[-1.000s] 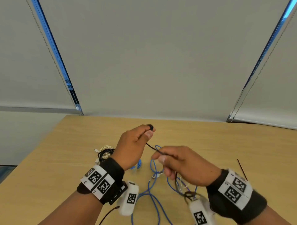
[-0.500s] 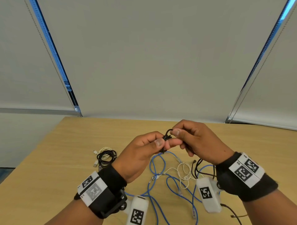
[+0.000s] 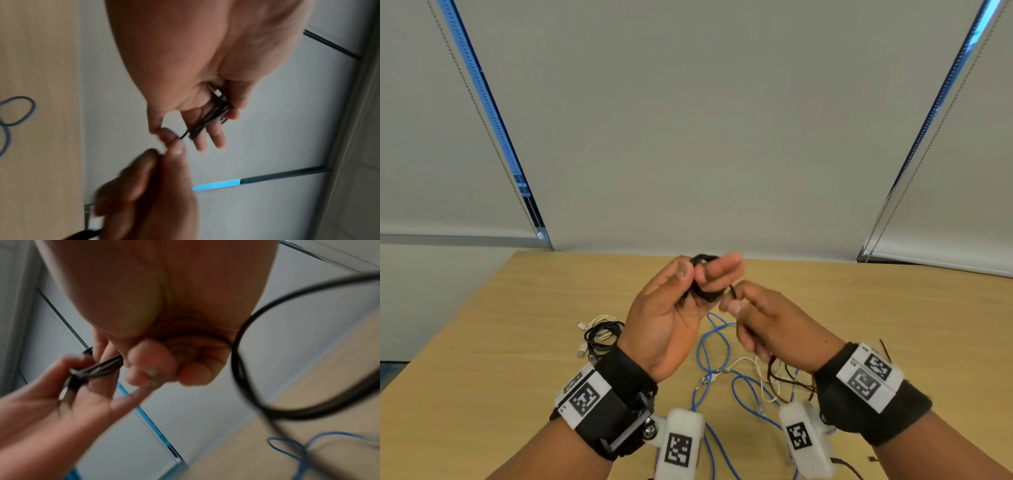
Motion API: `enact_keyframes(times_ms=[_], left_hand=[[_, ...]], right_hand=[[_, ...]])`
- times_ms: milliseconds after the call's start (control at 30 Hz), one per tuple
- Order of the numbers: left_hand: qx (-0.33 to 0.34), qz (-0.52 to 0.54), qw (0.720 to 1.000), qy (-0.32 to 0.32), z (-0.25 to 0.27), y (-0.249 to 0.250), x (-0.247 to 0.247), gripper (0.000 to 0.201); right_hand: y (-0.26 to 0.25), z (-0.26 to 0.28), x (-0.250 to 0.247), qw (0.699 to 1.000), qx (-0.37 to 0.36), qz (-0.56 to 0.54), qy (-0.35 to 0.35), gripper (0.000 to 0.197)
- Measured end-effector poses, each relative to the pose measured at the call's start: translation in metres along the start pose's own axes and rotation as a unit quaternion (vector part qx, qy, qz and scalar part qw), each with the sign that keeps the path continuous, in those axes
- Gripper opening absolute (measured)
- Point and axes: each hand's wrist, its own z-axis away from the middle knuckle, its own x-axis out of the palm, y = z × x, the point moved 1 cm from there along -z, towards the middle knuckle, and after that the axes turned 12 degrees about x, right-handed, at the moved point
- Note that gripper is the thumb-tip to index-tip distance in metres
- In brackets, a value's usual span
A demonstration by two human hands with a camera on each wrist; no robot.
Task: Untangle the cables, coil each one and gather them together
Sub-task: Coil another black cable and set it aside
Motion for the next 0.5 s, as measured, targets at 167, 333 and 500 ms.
enact_keyframes(times_ms=[167,333,500], left_hand=[[0.047,-0.145,0.988,0.031,-0.009,0.004,-0.017,0.026],[-0.020,-0.373,0.927,-0.028,-0.001,-0.010,-0.034,0.026],[-0.083,-0.402,0.904,-0.120,0.009,-0.022,-0.023,0.035]], right_hand=[[0.020,0.009,0.030,0.997,0.033,0.027,-0.068,0.016],[0.004,0.013,0.021,0.995,0.001,0.101,-0.016,0.016],[-0.011,0.008,-0.003,0.979,-0.062,0.122,0.152,0.005]])
